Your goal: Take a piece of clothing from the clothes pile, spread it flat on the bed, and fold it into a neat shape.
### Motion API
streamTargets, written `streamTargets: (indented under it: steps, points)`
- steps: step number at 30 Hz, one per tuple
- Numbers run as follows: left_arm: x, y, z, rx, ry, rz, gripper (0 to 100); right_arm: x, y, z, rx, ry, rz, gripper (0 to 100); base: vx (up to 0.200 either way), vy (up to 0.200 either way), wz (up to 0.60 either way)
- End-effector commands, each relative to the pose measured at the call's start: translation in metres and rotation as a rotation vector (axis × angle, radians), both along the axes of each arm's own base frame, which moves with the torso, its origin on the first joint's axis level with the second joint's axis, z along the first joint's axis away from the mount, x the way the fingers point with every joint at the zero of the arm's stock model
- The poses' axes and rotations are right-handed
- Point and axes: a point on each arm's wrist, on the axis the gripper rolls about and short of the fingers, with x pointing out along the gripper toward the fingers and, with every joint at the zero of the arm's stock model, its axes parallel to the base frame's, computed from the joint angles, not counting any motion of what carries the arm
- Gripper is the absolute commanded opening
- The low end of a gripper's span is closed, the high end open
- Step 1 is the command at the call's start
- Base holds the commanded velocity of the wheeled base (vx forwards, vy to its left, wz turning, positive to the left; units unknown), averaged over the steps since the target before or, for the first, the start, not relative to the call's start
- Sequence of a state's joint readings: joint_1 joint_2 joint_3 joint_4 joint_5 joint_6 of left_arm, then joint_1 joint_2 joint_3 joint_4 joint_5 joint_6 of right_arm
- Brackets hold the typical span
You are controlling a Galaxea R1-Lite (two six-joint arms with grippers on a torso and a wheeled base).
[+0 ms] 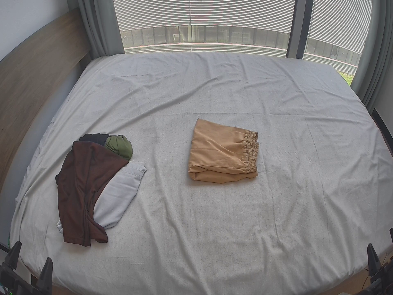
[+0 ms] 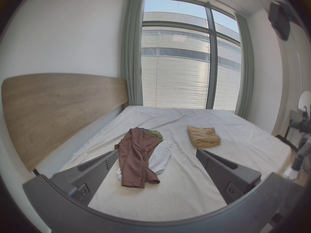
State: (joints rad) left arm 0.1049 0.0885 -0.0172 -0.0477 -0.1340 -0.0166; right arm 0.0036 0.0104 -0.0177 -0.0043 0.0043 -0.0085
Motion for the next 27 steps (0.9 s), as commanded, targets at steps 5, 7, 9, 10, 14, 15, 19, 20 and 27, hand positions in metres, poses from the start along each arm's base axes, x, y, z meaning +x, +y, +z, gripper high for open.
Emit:
streamTargets:
  steps: [5,7,9,10,14,15,19,20,27]
  points:
    - [0.0013,0.0014,-0.0033,-0.037,0.018,0.053,100,0.0004,0.0,-0.0047,0.001,0.005,0.0,100,0.0,0.0,0.0]
    - [0.0015,0.0015,-0.0034,-0.011,0.013,0.056,100,0.0004,0.0,-0.0047,0.001,0.005,0.001,100,0.0,0.0,0.0]
    - [0.0015,0.0014,-0.0036,0.009,0.015,0.05,100,0.0004,0.0,-0.0047,0.001,0.005,0.0,100,0.0,0.0,0.0]
    - [0.0015,0.0014,-0.0037,0.01,0.016,0.05,100,0.0004,0.0,-0.0047,0.001,0.005,0.0,100,0.0,0.0,0.0]
    - [0.0015,0.001,-0.0039,0.01,0.018,0.029,100,0.0004,0.0,-0.0047,0.001,0.005,0.001,100,0.0,0.0,0.0]
    - [0.0015,0.0006,-0.0039,0.009,0.017,0.009,100,0.0004,0.0,-0.0047,0.001,0.005,0.001,100,0.0,0.0,0.0]
    - [0.0013,-0.0016,-0.0039,0.004,0.017,-0.089,100,0.0004,0.0,-0.0047,0.001,0.005,0.001,100,0.0,0.0,0.0]
    - [0.0013,-0.0017,-0.004,0.004,0.018,-0.098,100,0.0004,0.0,-0.0047,0.001,0.005,0.001,100,0.0,0.0,0.0]
    - [-0.0002,0.001,-0.0034,-0.039,0.013,-0.241,100,0.0004,0.0,-0.0047,0.001,0.005,0.001,100,0.0,0.0,0.0]
